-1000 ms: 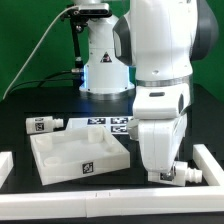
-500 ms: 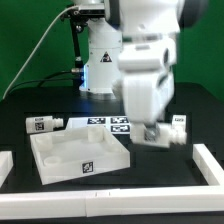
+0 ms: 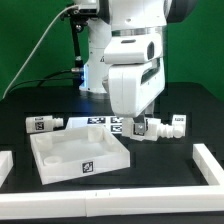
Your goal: Assemble one leg
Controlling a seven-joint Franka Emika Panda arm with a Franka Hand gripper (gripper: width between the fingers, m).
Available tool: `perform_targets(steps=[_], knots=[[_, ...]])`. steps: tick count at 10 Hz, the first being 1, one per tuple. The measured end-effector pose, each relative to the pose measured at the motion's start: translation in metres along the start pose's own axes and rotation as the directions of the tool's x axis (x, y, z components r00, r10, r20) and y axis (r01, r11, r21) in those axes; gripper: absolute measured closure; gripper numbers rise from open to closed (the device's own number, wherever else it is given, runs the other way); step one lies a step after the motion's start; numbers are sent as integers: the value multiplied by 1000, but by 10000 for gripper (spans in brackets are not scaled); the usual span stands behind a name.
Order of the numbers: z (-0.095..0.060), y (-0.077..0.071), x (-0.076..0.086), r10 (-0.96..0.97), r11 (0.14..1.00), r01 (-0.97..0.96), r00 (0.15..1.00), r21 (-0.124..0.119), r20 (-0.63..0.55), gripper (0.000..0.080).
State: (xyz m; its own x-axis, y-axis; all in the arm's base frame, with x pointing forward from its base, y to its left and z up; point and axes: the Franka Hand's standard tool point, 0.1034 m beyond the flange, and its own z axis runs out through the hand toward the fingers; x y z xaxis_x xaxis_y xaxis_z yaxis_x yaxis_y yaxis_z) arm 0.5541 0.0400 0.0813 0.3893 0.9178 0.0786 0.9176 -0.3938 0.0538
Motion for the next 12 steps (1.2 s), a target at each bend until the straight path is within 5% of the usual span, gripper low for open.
perform_targets(steps=[1, 4, 5, 9, 10, 12], knots=[[-1, -10, -8, 1, 1000, -1, 1000, -4, 1, 515], [-20, -63, -71, 98, 994, -100, 993, 31, 57, 515], [-23, -75, -76, 166, 985, -169, 983, 36, 73, 515], [-20, -76, -76, 155, 986, -159, 985, 42, 73, 515], [-15, -85, -82, 178, 983, -181, 982, 34, 64, 515], [7, -129, -113, 250, 964, -256, 965, 68, 84, 515]])
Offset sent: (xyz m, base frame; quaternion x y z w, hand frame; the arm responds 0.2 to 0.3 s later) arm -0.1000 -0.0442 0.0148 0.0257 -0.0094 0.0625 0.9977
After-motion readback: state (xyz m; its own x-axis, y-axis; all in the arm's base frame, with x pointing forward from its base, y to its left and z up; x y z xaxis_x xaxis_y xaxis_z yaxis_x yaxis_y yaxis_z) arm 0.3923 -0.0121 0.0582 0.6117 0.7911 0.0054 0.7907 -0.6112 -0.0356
